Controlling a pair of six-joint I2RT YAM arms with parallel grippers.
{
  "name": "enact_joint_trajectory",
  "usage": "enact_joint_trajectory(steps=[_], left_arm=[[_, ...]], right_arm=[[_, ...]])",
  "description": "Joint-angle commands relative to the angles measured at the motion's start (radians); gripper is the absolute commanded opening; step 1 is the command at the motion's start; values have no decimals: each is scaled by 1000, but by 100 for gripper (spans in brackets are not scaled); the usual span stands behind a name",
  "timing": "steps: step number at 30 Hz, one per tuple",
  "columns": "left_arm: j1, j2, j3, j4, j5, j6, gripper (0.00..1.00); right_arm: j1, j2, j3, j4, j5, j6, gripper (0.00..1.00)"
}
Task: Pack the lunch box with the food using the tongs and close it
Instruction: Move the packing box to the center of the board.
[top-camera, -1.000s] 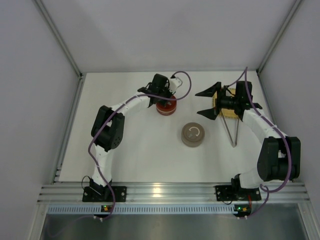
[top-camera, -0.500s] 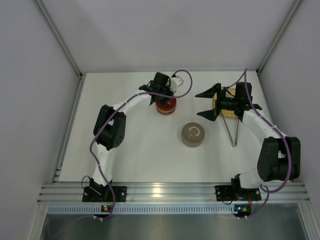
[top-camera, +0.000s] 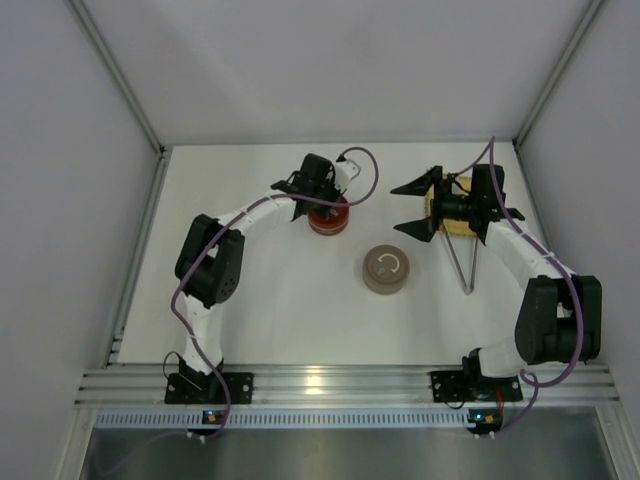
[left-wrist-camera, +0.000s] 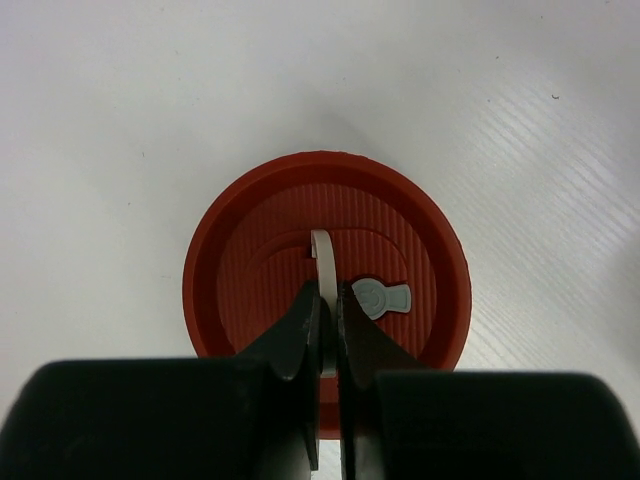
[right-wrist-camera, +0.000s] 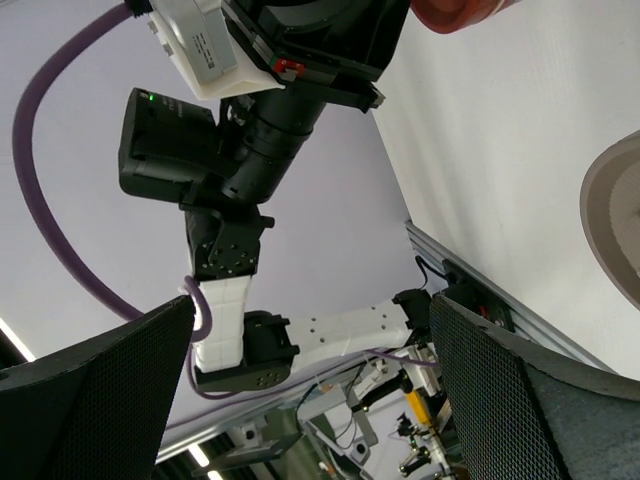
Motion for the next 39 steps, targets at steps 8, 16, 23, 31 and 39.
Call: enact_joint_trajectory(steps=[8, 16, 23, 31, 39], left_arm=[[-23, -18, -263, -21, 1, -45, 0], [-23, -31, -189, -196, 65, -5, 0], [-22, -169, -301, -356, 188, 130, 0], [-23, -378, -551, -380, 182, 170, 0], [-23, -501, -680, -373, 168, 218, 0]], right_arm=[[-12, -29, 7, 54, -6, -1, 99], [-13, -35, 15, 32, -7, -33, 99], [-18, -39, 61, -12, -23, -191, 99], [-25, 3, 240, -305, 54, -574, 98], [-27, 86, 406, -617, 253, -1071, 93]])
